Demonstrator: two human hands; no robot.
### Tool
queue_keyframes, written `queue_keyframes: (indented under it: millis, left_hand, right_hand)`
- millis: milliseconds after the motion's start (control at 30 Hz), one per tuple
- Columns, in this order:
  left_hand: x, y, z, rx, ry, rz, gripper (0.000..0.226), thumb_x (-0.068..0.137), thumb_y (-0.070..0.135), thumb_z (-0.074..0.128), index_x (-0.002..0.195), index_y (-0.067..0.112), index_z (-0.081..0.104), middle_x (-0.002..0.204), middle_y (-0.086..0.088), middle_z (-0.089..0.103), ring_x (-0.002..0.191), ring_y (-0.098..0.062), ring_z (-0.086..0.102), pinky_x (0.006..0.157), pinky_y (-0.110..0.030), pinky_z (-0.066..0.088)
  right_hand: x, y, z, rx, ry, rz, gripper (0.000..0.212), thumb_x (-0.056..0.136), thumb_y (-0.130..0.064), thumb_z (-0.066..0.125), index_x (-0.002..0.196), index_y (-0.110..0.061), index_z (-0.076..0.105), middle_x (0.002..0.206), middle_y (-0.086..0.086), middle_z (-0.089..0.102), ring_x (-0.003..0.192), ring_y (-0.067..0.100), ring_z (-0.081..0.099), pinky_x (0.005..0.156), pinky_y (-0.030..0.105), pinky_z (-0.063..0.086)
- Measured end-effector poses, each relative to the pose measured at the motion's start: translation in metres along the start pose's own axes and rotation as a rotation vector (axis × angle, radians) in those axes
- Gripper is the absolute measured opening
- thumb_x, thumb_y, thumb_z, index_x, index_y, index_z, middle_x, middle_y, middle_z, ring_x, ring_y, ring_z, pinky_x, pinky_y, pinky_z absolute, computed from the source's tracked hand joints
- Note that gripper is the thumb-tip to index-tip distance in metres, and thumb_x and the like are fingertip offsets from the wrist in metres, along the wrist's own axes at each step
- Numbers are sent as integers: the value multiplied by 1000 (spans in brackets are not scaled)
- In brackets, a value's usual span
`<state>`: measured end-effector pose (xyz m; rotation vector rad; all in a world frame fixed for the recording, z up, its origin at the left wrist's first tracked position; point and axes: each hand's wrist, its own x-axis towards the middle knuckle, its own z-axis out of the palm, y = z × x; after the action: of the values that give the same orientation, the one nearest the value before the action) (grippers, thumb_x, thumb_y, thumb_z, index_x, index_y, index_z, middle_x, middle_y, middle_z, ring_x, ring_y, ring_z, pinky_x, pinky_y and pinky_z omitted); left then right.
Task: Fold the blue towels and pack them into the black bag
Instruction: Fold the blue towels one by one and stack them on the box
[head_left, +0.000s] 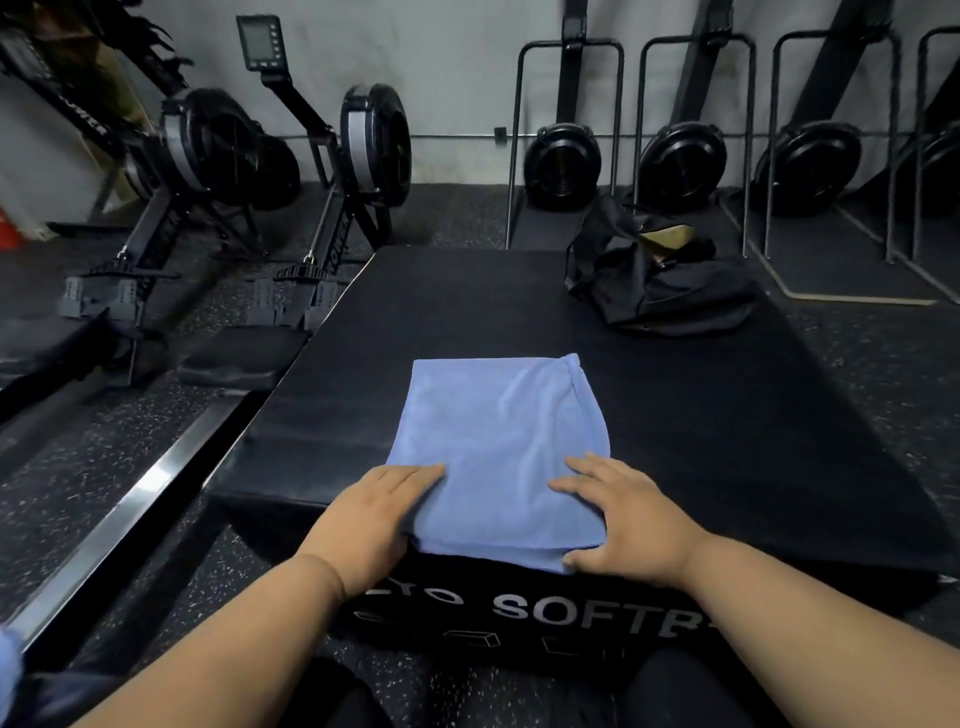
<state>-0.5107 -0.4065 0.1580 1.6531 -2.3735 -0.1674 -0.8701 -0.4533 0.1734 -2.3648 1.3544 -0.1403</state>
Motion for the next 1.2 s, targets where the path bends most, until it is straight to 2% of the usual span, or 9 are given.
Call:
queue_keyframes:
  millis: [67, 233, 333, 400, 467, 600, 733, 933, 1200]
  left_hand:
    - [-4, 0, 1, 73, -1, 44, 103, 65, 6, 71, 160, 28, 40, 153, 8, 51, 135, -17, 47, 118, -25, 34]
    - [-6, 2, 1, 128, 68, 29, 101, 64, -4, 69, 157, 27, 44, 145, 7, 61, 125, -19, 57, 104, -31, 53]
    - [-9, 11, -6, 33, 70, -79, 84, 78, 3, 59, 154, 39, 48, 142, 13, 64, 124, -21, 62, 102, -32, 51]
    - [-10, 13, -15, -23, 110, -188, 68, 85, 16, 59, 147, 43, 54, 128, 11, 72, 113, -23, 69, 93, -34, 55]
    - [-11, 14, -28, -110, 207, -266, 57, 87, 20, 68, 138, 42, 59, 108, 14, 76, 96, -19, 73, 85, -35, 57]
    - [3, 18, -61, -486, 371, -448, 57, 92, 16, 70, 139, 42, 52, 88, 22, 70, 81, -1, 65, 82, -23, 49]
    - [26, 16, -75, -797, 349, -563, 61, 99, 28, 71, 151, 35, 41, 78, 14, 65, 71, 2, 61, 80, -21, 45]
    - [31, 8, -58, -884, 223, -655, 57, 97, 43, 71, 149, 30, 49, 81, 9, 73, 77, -1, 70, 83, -26, 49]
    - [11, 17, -52, -805, 238, -592, 38, 101, 30, 68, 137, 33, 56, 59, 16, 55, 57, 1, 52, 68, -21, 43]
  right_hand:
    - [-3, -1, 0, 1, 37, -10, 77, 82, -53, 74, 154, -46, 46, 169, -13, 27, 159, 12, 15, 127, 27, 7]
    - [-4, -4, -1, 171, 30, 60, 49, 102, -26, 55, 146, -48, 55, 167, -16, 32, 159, 9, 15, 126, 23, 3]
    - [-6, -9, -12, 340, 57, 86, 40, 106, -21, 49, 129, -48, 68, 148, -24, 55, 145, 3, 42, 124, 28, 29]
    - [-9, -11, -20, 499, 130, 133, 32, 106, -24, 51, 112, -42, 77, 120, -25, 73, 118, -1, 64, 107, 34, 50]
    - [-10, -11, -27, 559, 196, 163, 27, 106, -28, 53, 106, -37, 78, 106, -21, 76, 104, 3, 69, 96, 33, 55]
    - [-2, -17, -45, 643, 335, 159, 26, 99, -35, 57, 88, -18, 73, 85, -2, 72, 83, 12, 65, 78, 35, 52]
    - [9, -20, -61, 842, 422, 242, 34, 100, -39, 60, 91, -8, 71, 78, 3, 68, 71, 11, 59, 71, 35, 51]
    - [18, 2, -50, 784, 430, 355, 49, 100, -41, 63, 90, 6, 59, 73, -2, 52, 66, 12, 45, 64, 32, 38]
    - [-1, 4, -40, 762, 348, 309, 38, 104, -40, 60, 90, -5, 67, 76, -6, 61, 69, 9, 52, 70, 31, 45]
